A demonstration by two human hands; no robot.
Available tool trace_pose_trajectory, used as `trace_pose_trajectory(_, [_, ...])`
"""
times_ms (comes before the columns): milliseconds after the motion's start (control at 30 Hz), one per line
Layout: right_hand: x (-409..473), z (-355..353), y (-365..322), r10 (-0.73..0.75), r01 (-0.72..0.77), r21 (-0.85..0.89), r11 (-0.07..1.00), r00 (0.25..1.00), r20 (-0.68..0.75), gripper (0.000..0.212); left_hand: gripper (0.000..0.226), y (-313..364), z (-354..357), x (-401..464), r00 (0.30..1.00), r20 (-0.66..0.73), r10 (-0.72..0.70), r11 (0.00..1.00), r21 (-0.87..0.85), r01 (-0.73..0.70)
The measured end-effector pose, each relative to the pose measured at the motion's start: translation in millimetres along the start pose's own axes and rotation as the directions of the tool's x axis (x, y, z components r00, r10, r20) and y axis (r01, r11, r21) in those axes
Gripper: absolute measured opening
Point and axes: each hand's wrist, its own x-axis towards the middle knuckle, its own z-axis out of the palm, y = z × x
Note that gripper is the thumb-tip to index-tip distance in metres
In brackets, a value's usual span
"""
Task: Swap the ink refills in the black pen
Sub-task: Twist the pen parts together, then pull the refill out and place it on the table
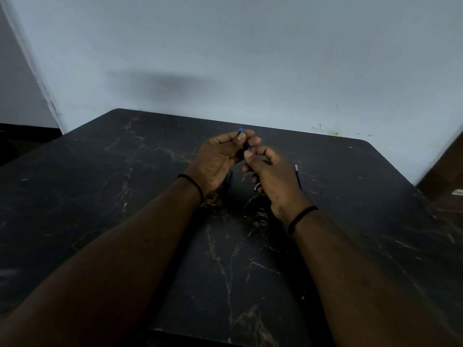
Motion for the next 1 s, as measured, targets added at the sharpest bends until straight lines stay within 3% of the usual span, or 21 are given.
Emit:
trace_pose_trajectory(200, [0.1,-0.2,0.8,0.012,-0.012,-0.033,0.999,1.000,-0.019,0.014,0.018,1.8,1.0,-0.8,0.999,-0.028,0.025,0.999,0.048,-0.024])
trace_pose_trajectory(333, [1.7,0.3,3.8,-0.017,0.013,-0.099,0.995,0.999,-0.035,0.017,0.015,3.9,-1.9,1.2,0.990,-0.119,0.073,0.997,0.034,-0.070])
trace_pose_trajectory(400, [3.1,-1.6,7.6,-0.075,0.060,-0.222,0.973,0.996,-0.058,0.020,0.014,6.3,-4.3,1.6,0.979,-0.181,0.090,0.995,0.066,-0.080])
trace_pose_trajectory(500, [6.5,-6.9,15.1,-0.210,0.150,-0.532,0.833,0.976,-0.053,0.027,0.014,9.4,-7.7,2.5,0.940,-0.323,0.112,0.992,0.091,-0.087])
trace_pose_trajectory(600, [10.6,-10.2,20.0,-0.321,0.187,-0.632,0.752,0.941,-0.103,0.028,0.019,9.3,-7.5,4.1,0.877,-0.441,0.191,0.945,0.323,-0.044])
trace_pose_trajectory(667, [13.8,-12.1,21.0,-0.368,0.194,-0.652,0.733,0.919,-0.142,0.027,0.025,6.1,-7.7,5.1,0.843,-0.453,0.290,0.809,0.587,0.037])
trace_pose_trajectory(733, [15.8,-14.4,21.0,-0.374,0.176,-0.655,0.734,0.911,-0.174,0.027,0.026,2.9,-7.7,4.2,0.860,-0.394,0.325,0.669,0.739,0.086])
trace_pose_trajectory(867, [16.6,-16.5,20.6,-0.356,0.152,-0.625,0.766,0.910,-0.215,0.024,0.030,-3.5,-2.6,-2.3,0.939,-0.214,0.270,0.368,0.924,0.104])
trace_pose_trajectory(1000, [16.0,-16.7,17.3,-0.352,0.131,-0.624,0.770,0.903,-0.246,0.030,0.032,-7.8,3.7,-2.5,0.986,-0.138,0.094,0.093,0.987,0.129])
